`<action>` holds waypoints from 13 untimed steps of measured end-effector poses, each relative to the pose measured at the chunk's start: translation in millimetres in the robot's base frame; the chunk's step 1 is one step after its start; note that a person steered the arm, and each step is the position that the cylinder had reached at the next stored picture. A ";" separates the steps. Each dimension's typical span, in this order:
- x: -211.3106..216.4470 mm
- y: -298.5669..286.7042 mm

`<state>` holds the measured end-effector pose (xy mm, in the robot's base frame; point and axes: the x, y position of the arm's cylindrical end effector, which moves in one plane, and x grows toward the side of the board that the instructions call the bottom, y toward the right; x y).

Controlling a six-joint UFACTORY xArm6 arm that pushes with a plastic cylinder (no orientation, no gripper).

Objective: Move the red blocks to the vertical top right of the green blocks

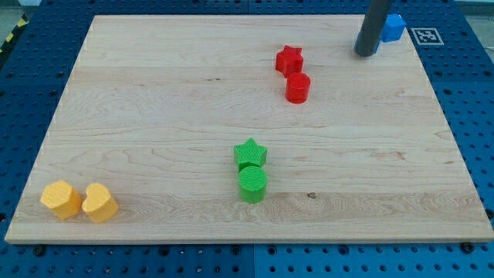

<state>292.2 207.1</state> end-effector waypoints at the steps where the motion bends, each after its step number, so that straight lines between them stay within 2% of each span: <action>1: -3.8 5.9; 3: 32.6 -32.9; 5: 32.7 -106.3; 7: 33.7 -149.3; 8: 40.5 -138.7; 10: 90.5 -96.5; 12: 131.3 -100.1; 13: 133.8 -101.1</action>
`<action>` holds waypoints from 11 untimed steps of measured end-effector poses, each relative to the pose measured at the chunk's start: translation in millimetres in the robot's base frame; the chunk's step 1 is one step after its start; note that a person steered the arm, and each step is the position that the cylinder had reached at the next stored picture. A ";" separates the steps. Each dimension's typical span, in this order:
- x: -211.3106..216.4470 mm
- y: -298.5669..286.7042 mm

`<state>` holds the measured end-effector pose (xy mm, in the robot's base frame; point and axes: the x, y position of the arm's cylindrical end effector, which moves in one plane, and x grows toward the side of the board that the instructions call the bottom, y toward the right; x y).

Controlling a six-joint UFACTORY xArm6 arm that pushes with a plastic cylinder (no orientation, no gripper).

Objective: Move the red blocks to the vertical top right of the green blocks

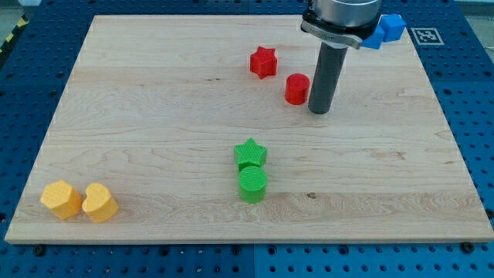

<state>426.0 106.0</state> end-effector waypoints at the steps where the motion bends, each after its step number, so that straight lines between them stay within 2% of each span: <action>1: -3.0 -0.2; 4: -48.9 -36.8; 7: -28.5 -37.4; 9: -33.6 -14.7; 10: -52.9 -0.3; 11: -93.8 -5.1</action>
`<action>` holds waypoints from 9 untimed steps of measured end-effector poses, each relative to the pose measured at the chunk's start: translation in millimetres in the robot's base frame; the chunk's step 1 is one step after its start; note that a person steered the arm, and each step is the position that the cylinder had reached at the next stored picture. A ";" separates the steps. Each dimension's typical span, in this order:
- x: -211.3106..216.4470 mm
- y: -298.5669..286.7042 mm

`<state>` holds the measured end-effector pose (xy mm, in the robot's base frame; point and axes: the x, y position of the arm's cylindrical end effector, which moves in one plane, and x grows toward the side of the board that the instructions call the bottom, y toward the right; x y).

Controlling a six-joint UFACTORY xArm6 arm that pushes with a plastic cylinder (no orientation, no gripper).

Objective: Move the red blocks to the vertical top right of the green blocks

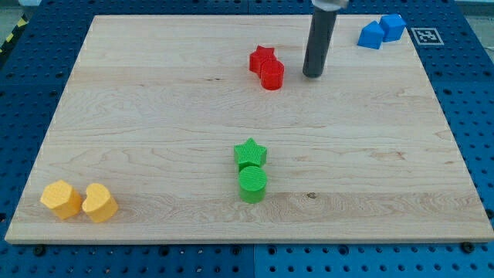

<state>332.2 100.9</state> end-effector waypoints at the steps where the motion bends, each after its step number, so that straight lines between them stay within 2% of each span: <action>1: -36.9 -23.3; 2: -48.2 -37.2; 4: -42.6 -84.4; 7: -1.6 -83.5; 9: -1.8 -86.4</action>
<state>330.4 14.5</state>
